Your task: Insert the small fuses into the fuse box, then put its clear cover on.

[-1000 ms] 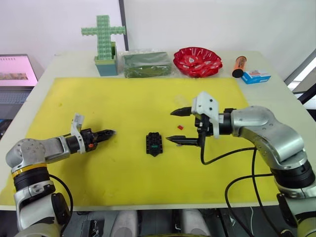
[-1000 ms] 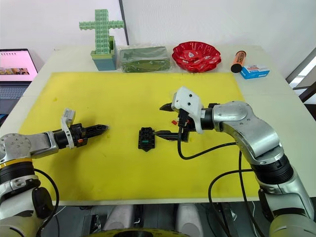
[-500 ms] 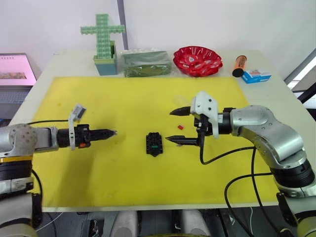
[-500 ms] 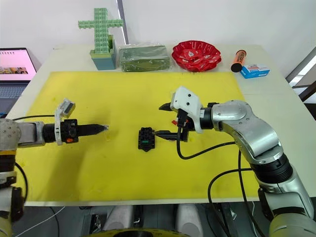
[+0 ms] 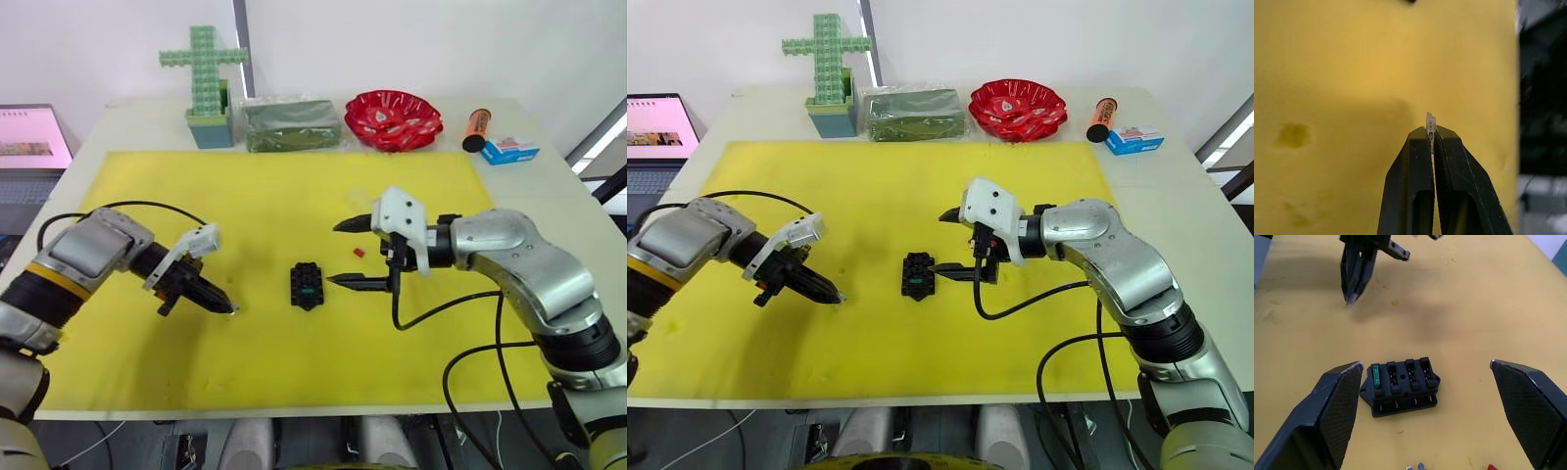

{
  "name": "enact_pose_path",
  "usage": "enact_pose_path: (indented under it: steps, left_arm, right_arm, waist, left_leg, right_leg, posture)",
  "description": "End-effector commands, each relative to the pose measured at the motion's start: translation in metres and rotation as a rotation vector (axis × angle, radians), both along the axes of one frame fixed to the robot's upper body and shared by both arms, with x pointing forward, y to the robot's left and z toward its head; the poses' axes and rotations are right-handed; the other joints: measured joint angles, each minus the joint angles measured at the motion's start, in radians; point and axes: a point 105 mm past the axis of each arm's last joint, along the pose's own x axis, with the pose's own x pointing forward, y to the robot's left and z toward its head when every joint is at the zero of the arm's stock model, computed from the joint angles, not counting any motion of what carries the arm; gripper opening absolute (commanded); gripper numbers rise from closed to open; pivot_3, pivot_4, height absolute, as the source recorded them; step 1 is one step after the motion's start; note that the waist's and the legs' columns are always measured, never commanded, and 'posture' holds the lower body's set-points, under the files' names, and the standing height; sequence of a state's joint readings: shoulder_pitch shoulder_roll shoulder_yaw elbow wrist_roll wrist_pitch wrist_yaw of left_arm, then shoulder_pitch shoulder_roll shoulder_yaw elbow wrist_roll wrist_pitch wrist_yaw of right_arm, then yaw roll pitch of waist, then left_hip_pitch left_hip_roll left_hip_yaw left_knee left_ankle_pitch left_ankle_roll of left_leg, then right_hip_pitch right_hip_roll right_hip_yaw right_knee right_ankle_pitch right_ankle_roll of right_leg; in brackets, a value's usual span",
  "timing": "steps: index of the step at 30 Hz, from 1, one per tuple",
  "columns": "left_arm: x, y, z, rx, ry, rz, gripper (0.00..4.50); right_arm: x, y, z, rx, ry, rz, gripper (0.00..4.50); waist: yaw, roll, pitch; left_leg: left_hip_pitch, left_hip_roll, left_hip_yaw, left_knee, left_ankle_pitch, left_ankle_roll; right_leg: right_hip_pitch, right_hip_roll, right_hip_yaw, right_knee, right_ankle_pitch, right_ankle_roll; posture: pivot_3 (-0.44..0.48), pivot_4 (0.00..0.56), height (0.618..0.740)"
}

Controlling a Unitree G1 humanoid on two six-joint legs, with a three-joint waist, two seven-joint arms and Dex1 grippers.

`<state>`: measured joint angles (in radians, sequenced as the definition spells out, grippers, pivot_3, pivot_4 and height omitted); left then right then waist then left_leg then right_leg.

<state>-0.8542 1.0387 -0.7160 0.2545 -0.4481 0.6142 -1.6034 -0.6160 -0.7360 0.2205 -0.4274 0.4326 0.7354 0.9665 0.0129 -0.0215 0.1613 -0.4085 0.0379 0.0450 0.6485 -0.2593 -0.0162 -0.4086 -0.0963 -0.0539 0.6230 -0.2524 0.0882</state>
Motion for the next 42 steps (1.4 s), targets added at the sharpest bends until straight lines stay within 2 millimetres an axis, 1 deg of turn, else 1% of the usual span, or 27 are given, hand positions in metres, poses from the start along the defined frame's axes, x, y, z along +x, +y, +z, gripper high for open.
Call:
enact_pose_path:
  steps: [1,5,9,13,17,19,20,23,25,26,28,31,32,36,37,42]
  left_arm:
    - [0.007,-0.002,0.0,0.044,-0.056,-0.099,0.02]
    - [0.009,-0.007,0.002,0.045,-0.066,-0.161,0.02]
    - [0.015,-0.01,0.0,0.069,-0.094,-0.218,0.02]
    - [0.019,-0.012,-0.005,0.086,-0.107,-0.255,0.02]
    - [0.024,-0.016,-0.004,0.084,-0.12,-0.269,0.02]
    - [0.028,-0.017,-0.003,0.09,-0.146,-0.279,0.54]
    - [0.03,-0.017,-0.002,0.088,-0.158,-0.283,0.7]
    - [0.034,-0.019,0.002,0.073,-0.183,-0.28,1.67]
    - [0.037,-0.023,0.009,0.041,-0.201,-0.262,2.29]
    - [0.039,-0.023,0.013,0.029,-0.212,-0.253,2.68]
    - [0.04,-0.022,0.018,0.014,-0.228,-0.242,3.23]
    - [0.039,-0.013,0.033,-0.029,-0.25,-0.178,4.3]
    - [0.038,-0.009,0.037,-0.04,-0.255,-0.157,4.47]
    - [0.031,0.006,0.048,-0.066,-0.265,-0.081,4.47]
    - [0.03,0.009,0.055,-0.095,-0.269,-0.048,4.47]
    - [0.021,0.017,0.075,-0.193,-0.286,0.067,4.47]
  right_arm:
    - [-0.003,0.003,0.012,0.001,-0.059,0.021,4.5]
    - [-0.004,0.003,0.011,-0.001,-0.058,0.024,4.5]
    - [-0.005,0.004,0.011,-0.002,-0.057,0.028,4.5]
    - [-0.006,0.006,0.012,-0.001,-0.059,0.032,4.5]
    - [-0.006,0.006,0.011,-0.004,-0.061,0.033,4.5]
    - [-0.005,0.007,0.011,-0.004,-0.063,0.032,4.5]
    - [-0.005,0.008,0.011,-0.004,-0.064,0.032,4.5]
    - [-0.005,0.009,0.011,-0.004,-0.064,0.034,4.5]
    - [-0.005,0.01,0.01,-0.004,-0.064,0.037,4.5]
    - [-0.005,0.01,0.01,-0.005,-0.064,0.037,4.5]
    - [-0.005,0.01,0.01,-0.006,-0.064,0.037,4.5]
    - [-0.005,0.009,0.008,-0.012,-0.063,0.033,4.5]
    - [-0.005,0.008,0.007,-0.013,-0.062,0.034,4.5]
    - [-0.005,0.009,0.007,-0.012,-0.057,0.038,4.5]
    - [-0.005,0.008,0.007,-0.012,-0.056,0.041,4.5]
    - [-0.005,0.008,0.009,-0.015,-0.056,0.063,4.5]
  waist:
    - [0.0,0.0,0.0]
    - [0.0,0.0,0.0]
    - [0.001,0.0,0.0]
    - [0.001,0.0,0.0]
    - [0.003,0.0,0.0]
    - [0.004,0.0,0.0]
    - [0.005,0.0,0.0]
    - [0.011,0.0,0.0]
    - [0.024,0.0,0.0]
    - [0.03,0.0,0.0]
    - [0.033,0.0,0.0]
    - [0.026,0.0,0.0]
    - [0.022,0.0,0.0]
    - [0.01,0.0,0.0]
    - [0.002,0.0,0.0]
    - [-0.002,0.0,0.0]
  left_leg:
    - [0.0,0.0,0.0,0.0,0.0,0.0]
    - [0.0,0.0,0.0,0.0,0.0,0.0]
    - [0.0,0.0,0.0,0.001,0.0,0.0]
    - [0.0,0.0,-0.001,0.002,0.0,0.0]
    - [0.0,0.0,-0.001,0.002,0.0,0.0]
    - [0.0,0.0,-0.001,0.003,0.0,0.0]
    - [0.0,0.0,-0.001,0.003,0.0,0.0]
    - [0.0,0.0,-0.002,0.004,0.0,0.0]
    - [0.0,0.0,-0.002,0.004,0.0,0.0]
    - [0.0,0.0,-0.002,0.005,0.0,0.0]
    - [0.0,0.0,-0.003,0.006,0.0,0.0]
    - [-0.001,0.0,-0.003,0.007,0.0,0.0]
    - [-0.001,0.0,-0.003,0.007,0.0,0.0]
    - [-0.001,0.0,-0.003,0.003,0.0,0.001]
    - [0.0,0.0,-0.003,0.003,0.0,0.001]
    - [0.0,0.0,-0.003,0.002,0.0,0.001]
  right_leg:
    - [0.0,0.0,0.0,0.0,0.0,0.001]
    - [0.0,0.0,0.0,0.001,0.0,0.001]
    - [0.0,0.0,0.0,0.002,0.0,0.001]
    - [0.0,0.0,0.0,0.002,0.0,0.002]
    - [0.0,0.0,0.0,0.003,0.0,0.002]
    - [0.001,0.0,0.0,0.003,0.0,0.002]
    - [0.001,0.0,0.0,0.004,0.0,0.002]
    - [0.001,0.0,0.0,0.004,0.0,0.002]
    - [0.001,0.0,0.0,0.005,0.0,0.002]
    - [0.001,0.0,0.0,0.005,0.0,0.002]
    - [0.002,0.0,-0.001,0.005,0.0,0.001]
    - [0.002,0.0,0.0,0.005,-0.002,-0.002]
    - [0.002,0.0,0.0,0.005,-0.002,-0.001]
    - [0.0,0.001,0.0,0.005,-0.001,0.003]
    - [0.0,0.001,0.0,0.005,-0.001,0.003]
    - [0.0,0.001,0.0,0.005,-0.001,0.004]
  posture:
    - [0.0,0.15,0.74]
    - [0.0,0.15,0.74]
    - [0.0,0.15,0.74]
    - [0.0,0.15,0.74]
    - [0.0,0.15,0.74]
    - [0.0,0.15,0.74]
    - [0.0,0.15,0.74]
    - [0.0,0.15,0.74]
    - [0.0,0.15,0.74]
    - [0.0,0.15,0.74]
    - [0.0,0.15,0.74]
    - [0.0,0.15,0.74]
    - [0.0,0.15,0.74]
    - [0.0,0.15,0.74]
    - [0.0,0.15,0.74]
    - [0.0,0.15,0.74]
